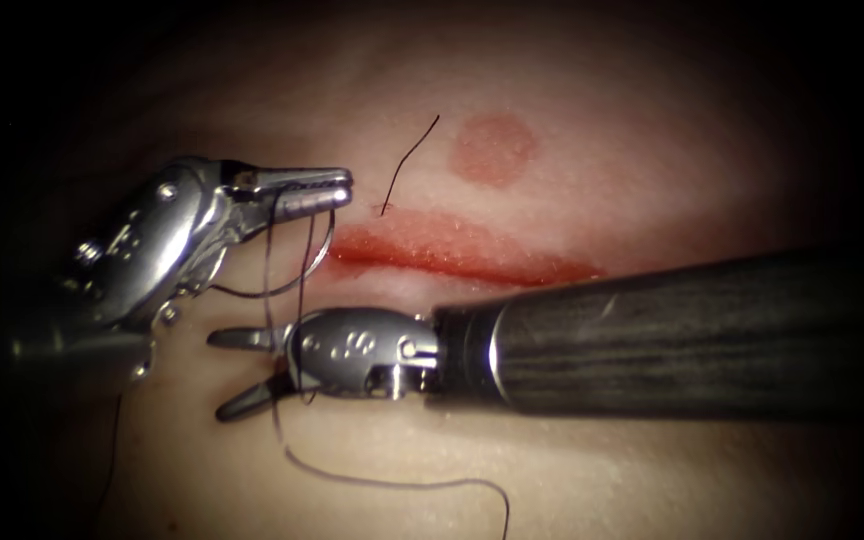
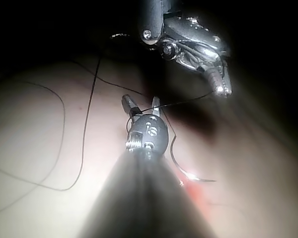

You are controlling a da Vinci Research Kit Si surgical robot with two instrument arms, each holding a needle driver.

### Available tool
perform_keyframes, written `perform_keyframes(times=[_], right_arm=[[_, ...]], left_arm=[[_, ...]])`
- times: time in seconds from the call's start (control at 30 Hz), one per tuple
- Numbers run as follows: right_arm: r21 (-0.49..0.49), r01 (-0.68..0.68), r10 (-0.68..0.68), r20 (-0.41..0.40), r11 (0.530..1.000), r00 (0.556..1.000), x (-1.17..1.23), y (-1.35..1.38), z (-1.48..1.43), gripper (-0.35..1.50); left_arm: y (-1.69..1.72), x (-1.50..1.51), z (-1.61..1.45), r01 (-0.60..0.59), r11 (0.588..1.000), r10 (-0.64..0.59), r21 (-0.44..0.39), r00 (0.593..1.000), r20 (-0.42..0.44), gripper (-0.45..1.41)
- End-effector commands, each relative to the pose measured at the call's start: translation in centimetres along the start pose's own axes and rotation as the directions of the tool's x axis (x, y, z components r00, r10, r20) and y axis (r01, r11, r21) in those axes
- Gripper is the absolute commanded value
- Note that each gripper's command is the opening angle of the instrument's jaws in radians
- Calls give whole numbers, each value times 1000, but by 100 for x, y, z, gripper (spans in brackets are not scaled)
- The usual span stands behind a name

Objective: Wound Closure
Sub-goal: Double-wrap the suture around the right gripper.

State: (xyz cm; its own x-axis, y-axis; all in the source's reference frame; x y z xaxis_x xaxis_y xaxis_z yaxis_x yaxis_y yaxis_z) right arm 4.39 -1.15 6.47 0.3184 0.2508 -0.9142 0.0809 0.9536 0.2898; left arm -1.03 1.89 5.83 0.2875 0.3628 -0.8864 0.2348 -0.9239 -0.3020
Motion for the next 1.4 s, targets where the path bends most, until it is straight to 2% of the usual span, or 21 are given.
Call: perform_keyframes(times=[0.03,0.1,0.13,0.17,0.27,0.5,0.63,1.03,1.23,1.4], right_arm=[[8,1,-1,-8,1000,1000,-4,-3,6,146],[26,7,-6,-40,1000,999,-4,-5,4,146],[70,20,-15,-79,997,997,-4,-10,0,146],[126,30,-18,-93,992,995,-4,-14,-4,143],[204,36,-13,-113,978,994,-4,-21,-10,135],[250,28,17,-178,968,984,0,-31,-17,138],[248,26,27,-209,968,978,4,-28,-27,133],[168,0,34,-203,986,979,-3,-12,-55,131],[162,-11,50,-239,987,970,4,-10,-66,128],[154,-24,69,-295,988,953,14,-10,-69,128]], left_arm=[[-2,-9,2,3,1000,-3,-6,1000,-2,-35],[-3,-11,-1,2,1000,-2,-15,1000,-4,-35],[-4,-14,-6,-1,1000,0,-23,1000,-5,-35],[-5,-17,-11,-3,1000,3,-30,1000,-4,-35],[-8,-22,-18,4,1000,-4,-28,1000,3,-35],[-11,-35,-29,-3,999,3,-35,1000,16,-35],[-10,-43,-34,-1,999,2,-42,1000,19,-35],[4,-44,-47,18,999,-17,-50,1000,16,-35],[6,-49,-56,11,1000,-11,-19,999,37,-35],[4,-66,-60,7,1000,-7,3,998,61,-35]])
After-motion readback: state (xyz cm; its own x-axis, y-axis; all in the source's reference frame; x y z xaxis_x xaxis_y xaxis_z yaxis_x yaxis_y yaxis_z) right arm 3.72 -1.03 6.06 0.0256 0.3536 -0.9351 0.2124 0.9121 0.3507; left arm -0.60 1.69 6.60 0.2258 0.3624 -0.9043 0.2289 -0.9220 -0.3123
